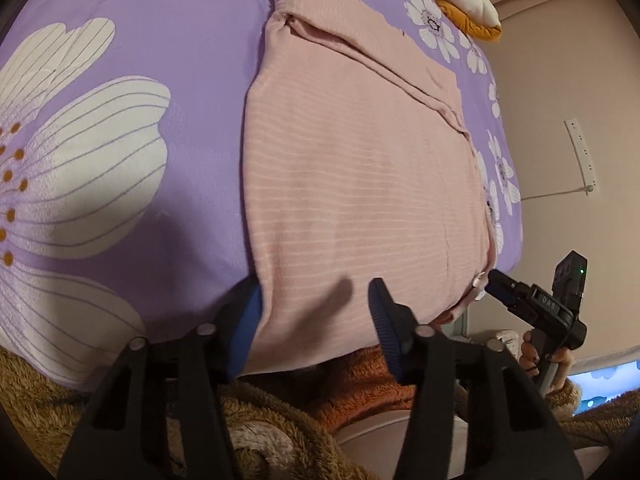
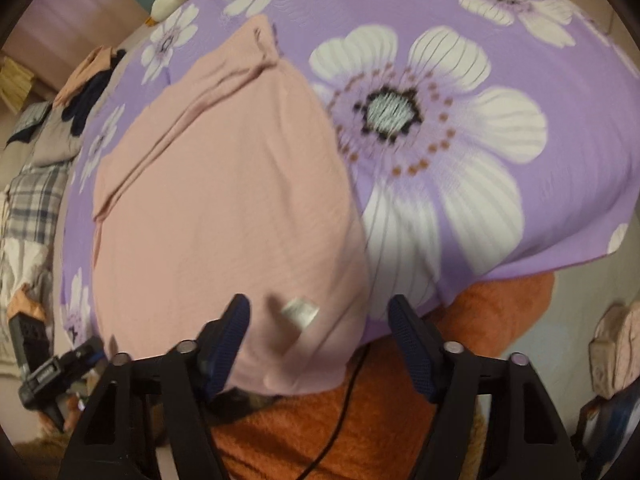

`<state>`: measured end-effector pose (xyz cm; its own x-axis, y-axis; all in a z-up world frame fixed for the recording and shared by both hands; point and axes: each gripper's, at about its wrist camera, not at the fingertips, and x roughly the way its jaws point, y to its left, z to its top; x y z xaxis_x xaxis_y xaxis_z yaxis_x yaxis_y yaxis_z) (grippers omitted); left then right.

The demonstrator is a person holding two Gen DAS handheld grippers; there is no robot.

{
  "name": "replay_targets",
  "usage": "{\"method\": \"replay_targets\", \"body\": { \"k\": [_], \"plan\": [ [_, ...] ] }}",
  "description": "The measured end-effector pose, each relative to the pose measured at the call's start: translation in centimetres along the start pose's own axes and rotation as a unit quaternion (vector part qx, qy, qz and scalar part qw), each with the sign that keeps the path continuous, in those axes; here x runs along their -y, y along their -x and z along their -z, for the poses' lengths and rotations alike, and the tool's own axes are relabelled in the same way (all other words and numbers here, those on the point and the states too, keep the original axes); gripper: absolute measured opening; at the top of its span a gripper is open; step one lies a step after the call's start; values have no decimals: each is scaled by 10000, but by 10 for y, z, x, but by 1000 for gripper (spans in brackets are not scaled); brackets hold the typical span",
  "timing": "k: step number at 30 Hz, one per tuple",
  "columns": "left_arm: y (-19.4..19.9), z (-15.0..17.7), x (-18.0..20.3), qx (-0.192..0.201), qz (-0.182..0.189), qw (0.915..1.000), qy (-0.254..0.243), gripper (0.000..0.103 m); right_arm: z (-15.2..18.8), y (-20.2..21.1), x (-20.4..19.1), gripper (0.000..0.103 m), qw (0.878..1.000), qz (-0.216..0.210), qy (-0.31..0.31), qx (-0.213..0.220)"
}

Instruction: Fold small clothes

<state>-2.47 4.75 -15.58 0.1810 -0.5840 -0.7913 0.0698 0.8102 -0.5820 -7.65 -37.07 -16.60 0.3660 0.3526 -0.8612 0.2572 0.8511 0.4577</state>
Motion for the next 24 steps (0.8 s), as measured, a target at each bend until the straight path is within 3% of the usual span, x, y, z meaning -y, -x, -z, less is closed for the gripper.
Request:
{"method": "replay_targets", "body": {
  "k": [1, 2, 3, 5, 8, 13, 15, 17, 24],
  "plan": [
    [0, 0, 1, -21, -50, 10000, -26, 37, 1, -2, -1, 63, 10000, -8, 38, -54],
    [-1, 0, 0, -41, -108, 9999, -37, 20, 3, -6, -3, 57, 9999, 5, 80, -137],
    [-1, 0, -1, -77, -203, 9998, -53, 15, 4, -9, -4, 51, 9997, 37, 118, -219],
    [-1, 0, -1, -83, -296, 9995, -50, 10, 4, -15, -7, 30, 9990, 178, 232, -349],
    [2, -1, 0, -57, -272, 9996, 35, 8, 1, -10, -13, 7, 9978, 358, 433, -354],
    [17, -9, 13, 16, 7, 10000, -98, 7, -11, 23, -23, 5, 9973, -499, 528, -61],
    [27, -17, 17, 177, 314, 9993, -54, 7, -22, 39, -27, 5, 9930, -1037, 541, 144],
    [34, -25, 22, 312, 382, 9987, -89, 7, -37, 50, -29, 5, 9883, -1413, 488, 319],
    [39, -71, 27, 785, 156, 9967, -137, 7, -94, 56, -46, 5, 9803, -1638, 515, 973]
  ]
}}
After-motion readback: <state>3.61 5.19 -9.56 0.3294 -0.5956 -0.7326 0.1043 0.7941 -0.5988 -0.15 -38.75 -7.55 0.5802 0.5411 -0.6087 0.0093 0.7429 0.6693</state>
